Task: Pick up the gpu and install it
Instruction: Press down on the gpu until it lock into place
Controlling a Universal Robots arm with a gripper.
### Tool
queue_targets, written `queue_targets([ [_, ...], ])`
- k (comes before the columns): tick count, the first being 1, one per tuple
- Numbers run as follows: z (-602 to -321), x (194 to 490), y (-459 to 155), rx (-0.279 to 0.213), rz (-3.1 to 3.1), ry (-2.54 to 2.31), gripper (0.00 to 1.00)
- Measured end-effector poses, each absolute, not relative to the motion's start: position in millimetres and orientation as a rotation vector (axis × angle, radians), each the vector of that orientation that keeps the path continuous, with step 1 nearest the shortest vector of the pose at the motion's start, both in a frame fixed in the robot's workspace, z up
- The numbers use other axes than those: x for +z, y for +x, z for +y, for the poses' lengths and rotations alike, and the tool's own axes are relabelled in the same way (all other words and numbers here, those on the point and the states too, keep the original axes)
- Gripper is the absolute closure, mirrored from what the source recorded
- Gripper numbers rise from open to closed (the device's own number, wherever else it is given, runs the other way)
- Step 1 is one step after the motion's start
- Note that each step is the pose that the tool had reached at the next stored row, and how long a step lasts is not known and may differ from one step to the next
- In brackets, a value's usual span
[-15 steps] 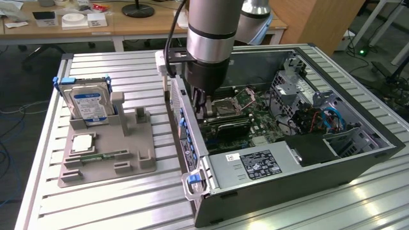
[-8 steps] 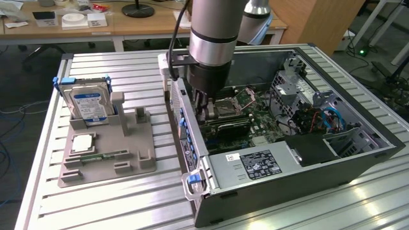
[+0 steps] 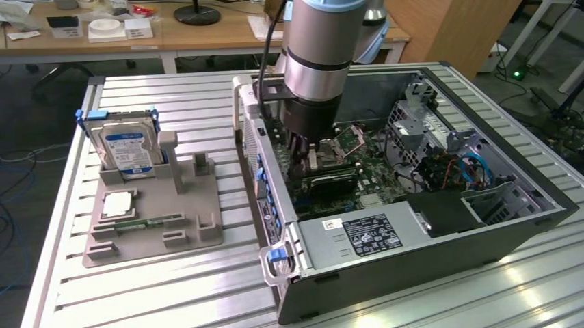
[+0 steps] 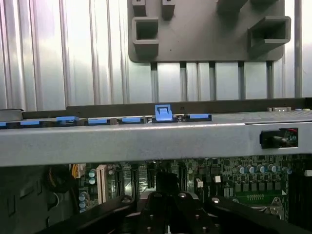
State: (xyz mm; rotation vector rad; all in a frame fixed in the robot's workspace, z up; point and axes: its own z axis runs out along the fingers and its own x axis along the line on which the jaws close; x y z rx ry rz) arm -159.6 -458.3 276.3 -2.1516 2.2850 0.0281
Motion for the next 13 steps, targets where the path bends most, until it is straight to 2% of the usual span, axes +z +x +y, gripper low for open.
queue_targets([
  [13, -454.0, 271.5, -155.8, 0.028, 2.226, -2.213, 0.89],
])
